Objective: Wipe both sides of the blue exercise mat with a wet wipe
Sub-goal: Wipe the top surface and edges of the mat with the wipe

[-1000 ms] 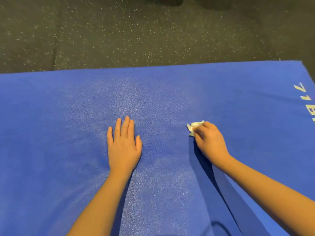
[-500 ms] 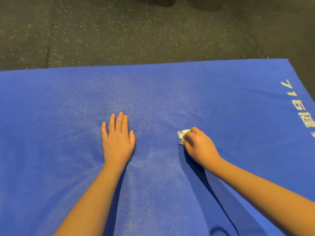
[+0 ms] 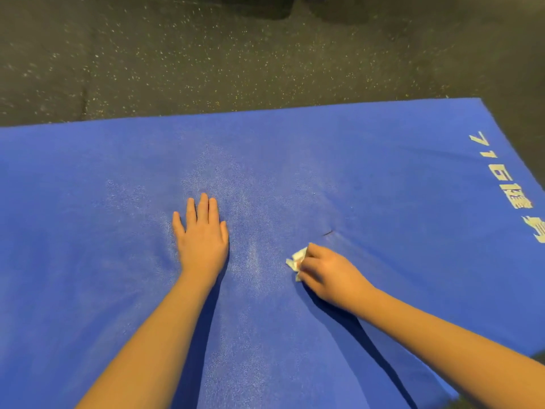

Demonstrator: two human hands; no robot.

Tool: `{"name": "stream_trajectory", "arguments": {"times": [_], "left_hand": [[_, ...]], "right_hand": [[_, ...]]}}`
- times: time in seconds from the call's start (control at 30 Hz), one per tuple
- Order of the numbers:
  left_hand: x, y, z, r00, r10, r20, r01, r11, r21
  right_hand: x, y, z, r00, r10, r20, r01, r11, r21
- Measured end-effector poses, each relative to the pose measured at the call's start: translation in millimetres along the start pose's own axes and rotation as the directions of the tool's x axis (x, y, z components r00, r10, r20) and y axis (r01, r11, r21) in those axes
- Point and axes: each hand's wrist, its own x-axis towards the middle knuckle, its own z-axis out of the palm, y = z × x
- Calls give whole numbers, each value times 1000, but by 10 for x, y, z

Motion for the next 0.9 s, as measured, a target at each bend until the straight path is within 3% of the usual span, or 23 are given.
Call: {"name": "stream_trajectory", "arguments": {"times": [0.07,0.13,0.23,0.3,0.43,0.5,0.57,0.63,0.8,0.9], "left_hand": [[-166,79,-11,999,32,19,-32,999,-21],[-444,192,2,994,98,54,-95,994,-50],[-824,318,26,976,181,117,-173,982,-74],[-885,310,26,977,178,118,-164,979,-119],[-864,289,59,982,176,70,-164,975,-150],[-877,312,57,982,171,75,-158,975,-158],[-892,317,54,983,165,81,-151,976,-156],[-886,309,44,983,160,94,-144,977,-159],[-873,313,33,983,160,94,-142,974,-174],[-877,318,42,983,158,94,-140,975,-172]], "right_hand": [[-67,38,34,999,-25,21,25,1000,0],[-31,128,28,991,112,-79,-113,993,-12],[12,154,-9,919,349,-185,-349,937,34],[-62,6,0,941,318,-117,-314,948,54],[-387,-227,31,996,54,68,-63,987,147],[-420,-107,20,990,138,27,-141,977,163],[-436,18,2,944,323,-63,-313,941,128],[-476,17,29,897,416,-149,-409,910,75],[-817,-383,115,978,202,-52,-183,951,251],[-861,-265,99,958,280,-64,-262,943,206]]}}
